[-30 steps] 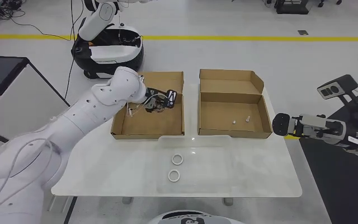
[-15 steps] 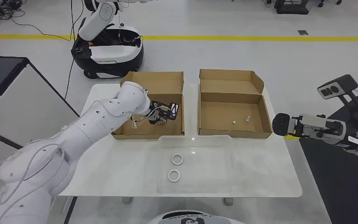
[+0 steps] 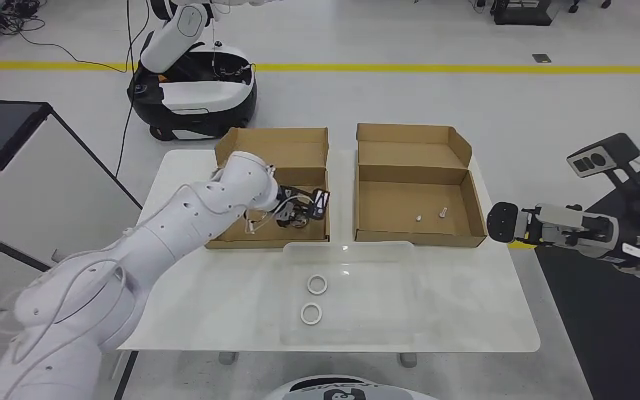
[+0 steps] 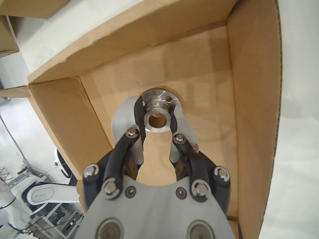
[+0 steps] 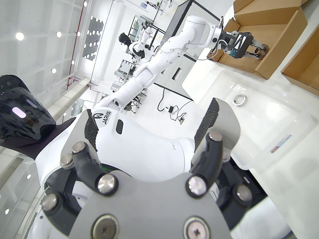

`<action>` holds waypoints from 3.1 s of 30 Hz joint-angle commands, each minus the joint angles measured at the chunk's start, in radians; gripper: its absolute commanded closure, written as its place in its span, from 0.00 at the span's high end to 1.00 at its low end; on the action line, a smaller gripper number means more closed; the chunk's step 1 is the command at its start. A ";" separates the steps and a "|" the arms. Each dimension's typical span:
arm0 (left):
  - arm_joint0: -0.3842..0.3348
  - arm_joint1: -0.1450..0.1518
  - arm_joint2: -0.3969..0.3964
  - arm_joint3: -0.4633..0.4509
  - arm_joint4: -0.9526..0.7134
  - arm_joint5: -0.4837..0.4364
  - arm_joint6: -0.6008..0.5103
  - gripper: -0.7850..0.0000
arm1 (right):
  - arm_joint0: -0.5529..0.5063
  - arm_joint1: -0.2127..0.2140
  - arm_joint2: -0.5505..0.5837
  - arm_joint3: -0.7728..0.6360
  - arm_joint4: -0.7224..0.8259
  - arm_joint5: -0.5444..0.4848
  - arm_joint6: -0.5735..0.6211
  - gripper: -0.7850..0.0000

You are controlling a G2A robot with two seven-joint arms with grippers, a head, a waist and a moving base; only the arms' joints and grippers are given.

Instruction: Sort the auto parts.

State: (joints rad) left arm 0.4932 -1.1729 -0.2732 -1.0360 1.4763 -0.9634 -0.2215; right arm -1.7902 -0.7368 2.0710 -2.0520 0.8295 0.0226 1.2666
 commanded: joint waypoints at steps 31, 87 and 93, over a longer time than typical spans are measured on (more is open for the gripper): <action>0.042 0.050 -0.204 -0.167 -0.036 -0.045 -0.148 1.00 | 0.000 0.000 0.000 0.000 0.000 0.000 0.000 1.00; -0.010 0.186 0.063 -0.894 -0.969 0.328 -0.963 0.89 | 0.000 0.000 0.000 0.000 0.000 0.000 0.000 1.00; 0.005 0.202 0.075 -0.877 -0.947 0.319 -0.954 0.72 | 0.000 0.000 0.000 0.000 0.000 0.000 0.000 1.00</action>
State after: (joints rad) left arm 0.4961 -0.9731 -0.2000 -1.9145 0.5265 -0.6433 -1.1768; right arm -1.7902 -0.7368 2.0710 -2.0520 0.8295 0.0226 1.2666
